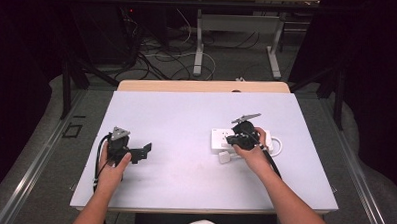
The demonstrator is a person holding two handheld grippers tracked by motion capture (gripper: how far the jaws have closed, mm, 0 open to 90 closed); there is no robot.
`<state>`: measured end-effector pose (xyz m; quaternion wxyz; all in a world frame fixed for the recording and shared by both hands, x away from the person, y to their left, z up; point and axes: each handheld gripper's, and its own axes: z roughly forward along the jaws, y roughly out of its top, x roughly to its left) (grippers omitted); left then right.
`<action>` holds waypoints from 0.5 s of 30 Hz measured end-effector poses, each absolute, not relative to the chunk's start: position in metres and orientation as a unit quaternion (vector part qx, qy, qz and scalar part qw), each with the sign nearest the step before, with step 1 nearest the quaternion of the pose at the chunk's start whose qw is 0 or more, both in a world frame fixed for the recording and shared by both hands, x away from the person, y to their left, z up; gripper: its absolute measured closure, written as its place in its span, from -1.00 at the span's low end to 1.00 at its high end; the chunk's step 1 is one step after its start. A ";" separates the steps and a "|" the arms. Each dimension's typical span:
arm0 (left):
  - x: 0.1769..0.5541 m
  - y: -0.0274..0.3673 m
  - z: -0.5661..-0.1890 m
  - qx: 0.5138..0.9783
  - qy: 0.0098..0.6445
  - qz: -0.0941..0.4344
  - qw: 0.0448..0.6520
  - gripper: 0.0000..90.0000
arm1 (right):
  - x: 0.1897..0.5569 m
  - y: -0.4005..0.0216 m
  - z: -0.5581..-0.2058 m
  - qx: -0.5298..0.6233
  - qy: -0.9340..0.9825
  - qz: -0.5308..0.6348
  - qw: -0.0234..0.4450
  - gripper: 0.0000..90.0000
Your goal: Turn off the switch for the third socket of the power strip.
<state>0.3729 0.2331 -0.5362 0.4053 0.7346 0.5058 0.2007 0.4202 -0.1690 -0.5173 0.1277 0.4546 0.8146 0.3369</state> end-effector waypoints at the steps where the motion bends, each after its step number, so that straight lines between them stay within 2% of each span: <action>1: 0.373 0.233 -0.536 0.735 0.506 0.200 0.406 -1.00 | 0.420 -0.168 -0.518 0.455 0.816 0.335 0.126 0.91; 15: 0.373 0.234 -0.536 0.735 0.506 0.201 0.405 -1.00 | 0.421 -0.154 -0.524 0.448 0.823 0.329 0.117 0.91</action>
